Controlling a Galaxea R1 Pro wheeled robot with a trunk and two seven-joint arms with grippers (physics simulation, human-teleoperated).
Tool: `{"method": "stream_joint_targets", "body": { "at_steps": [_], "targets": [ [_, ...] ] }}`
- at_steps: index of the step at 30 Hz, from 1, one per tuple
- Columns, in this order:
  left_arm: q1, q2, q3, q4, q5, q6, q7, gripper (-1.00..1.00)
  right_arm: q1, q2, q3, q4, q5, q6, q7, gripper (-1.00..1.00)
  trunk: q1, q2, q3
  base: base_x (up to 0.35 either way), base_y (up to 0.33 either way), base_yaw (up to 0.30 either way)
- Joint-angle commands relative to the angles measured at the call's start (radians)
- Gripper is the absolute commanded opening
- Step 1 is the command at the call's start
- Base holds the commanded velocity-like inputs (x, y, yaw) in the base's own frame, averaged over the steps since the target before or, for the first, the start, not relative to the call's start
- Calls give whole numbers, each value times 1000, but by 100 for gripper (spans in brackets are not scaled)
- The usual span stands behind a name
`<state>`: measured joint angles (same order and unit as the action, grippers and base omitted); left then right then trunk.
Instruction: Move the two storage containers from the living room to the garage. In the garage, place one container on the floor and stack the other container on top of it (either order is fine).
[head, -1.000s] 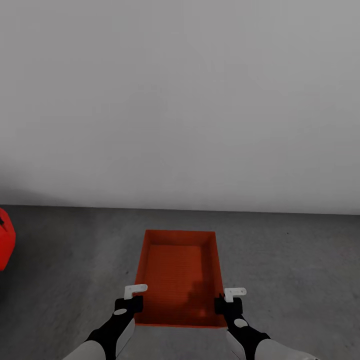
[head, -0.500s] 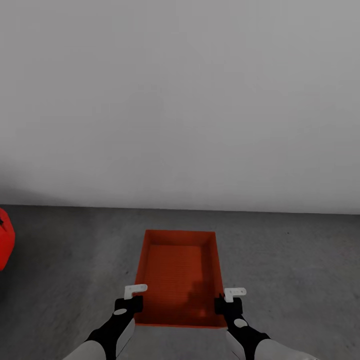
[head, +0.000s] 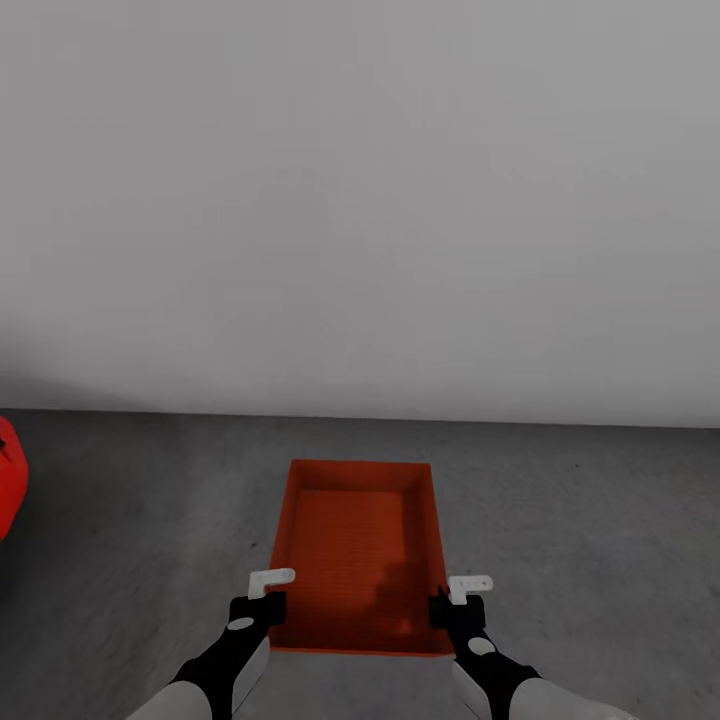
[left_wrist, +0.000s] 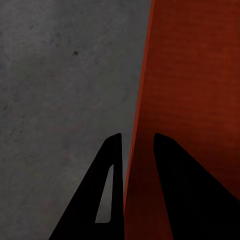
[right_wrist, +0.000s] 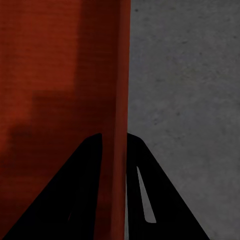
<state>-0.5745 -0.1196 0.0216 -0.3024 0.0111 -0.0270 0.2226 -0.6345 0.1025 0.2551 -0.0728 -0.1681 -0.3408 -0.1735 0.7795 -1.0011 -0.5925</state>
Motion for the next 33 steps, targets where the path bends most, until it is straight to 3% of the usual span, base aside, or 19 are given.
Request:
{"method": "stream_joint_targets", "body": {
  "at_steps": [1, 20, 33],
  "targets": [
    [-1, -7, 8, -3, -5, -2, 4, -100, -1, 2, -27, 2, -7, 0, -1, -100, 4, -8, -4, 0, 0, 0],
    [-1, -8, 8, -4, -5, -1, 4, -100, -1, 3, -27, 2, -7, -1, -6, -100, 77, -141, -64, 0, 0, 1],
    [-1, -7, 8, -4, -5, -1, 4, -100, -1, 2, -28, 2, -7, -1, -11, -100, 127, -232, -104, 0, 0, 130]
  ]
}}
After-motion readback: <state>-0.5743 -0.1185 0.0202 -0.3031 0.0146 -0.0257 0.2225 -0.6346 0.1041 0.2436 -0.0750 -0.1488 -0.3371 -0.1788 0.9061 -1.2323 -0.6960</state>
